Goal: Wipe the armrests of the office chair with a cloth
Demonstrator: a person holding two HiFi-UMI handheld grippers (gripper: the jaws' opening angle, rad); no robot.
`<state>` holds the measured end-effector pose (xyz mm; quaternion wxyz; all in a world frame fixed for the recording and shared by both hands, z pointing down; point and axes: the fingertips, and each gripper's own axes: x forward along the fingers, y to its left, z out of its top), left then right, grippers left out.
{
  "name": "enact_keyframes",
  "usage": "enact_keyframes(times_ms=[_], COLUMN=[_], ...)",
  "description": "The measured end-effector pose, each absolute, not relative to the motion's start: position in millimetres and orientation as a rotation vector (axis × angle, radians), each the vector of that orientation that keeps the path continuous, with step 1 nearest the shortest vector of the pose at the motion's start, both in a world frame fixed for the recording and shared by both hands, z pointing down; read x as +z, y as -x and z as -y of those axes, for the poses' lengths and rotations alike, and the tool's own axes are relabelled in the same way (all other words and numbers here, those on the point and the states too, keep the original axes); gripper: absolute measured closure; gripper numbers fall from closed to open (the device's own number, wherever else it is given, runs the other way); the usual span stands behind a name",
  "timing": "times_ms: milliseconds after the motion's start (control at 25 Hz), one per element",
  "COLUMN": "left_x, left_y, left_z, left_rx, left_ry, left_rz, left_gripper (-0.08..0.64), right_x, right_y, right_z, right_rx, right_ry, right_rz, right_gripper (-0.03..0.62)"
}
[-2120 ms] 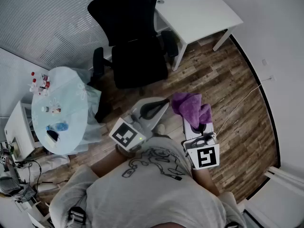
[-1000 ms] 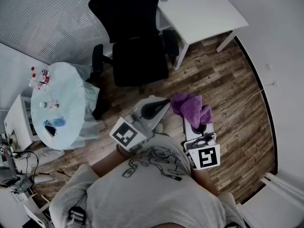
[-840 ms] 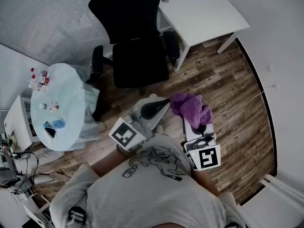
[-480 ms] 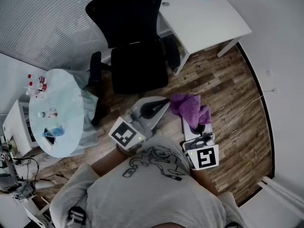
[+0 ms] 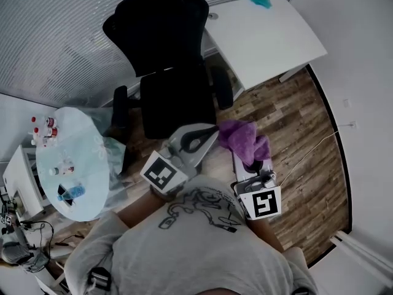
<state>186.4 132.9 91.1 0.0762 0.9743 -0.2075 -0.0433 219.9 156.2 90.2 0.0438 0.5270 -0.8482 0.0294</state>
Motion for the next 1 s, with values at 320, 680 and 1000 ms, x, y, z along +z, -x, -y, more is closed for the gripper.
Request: enact_keyframes(times_ms=[320,680,1000], left_x=[84.8,93.6,107.6], left_y=[-174.8,-159.0,-174.1], left_z=[-54.2,-18.7,-13.2], left_rx=[-0.147,-0.127,-0.084], left_ry=[-2.939,-2.928,-2.893], left_rz=[0.617,0.643,0.641], left_gripper=[0.56,0.56,0.56], right_x=[85.4,92.7,110.8], right_y=[-205.9,-196.6,-217.2], right_z=[-79.9,-43.1,-39.2], right_rx=[0.074,0.083,0.132], right_ry=[-1.606,-1.606,-1.573], right_rz=[2.591,2.587,2.524], right_gripper=[0.563,0.563,0.563])
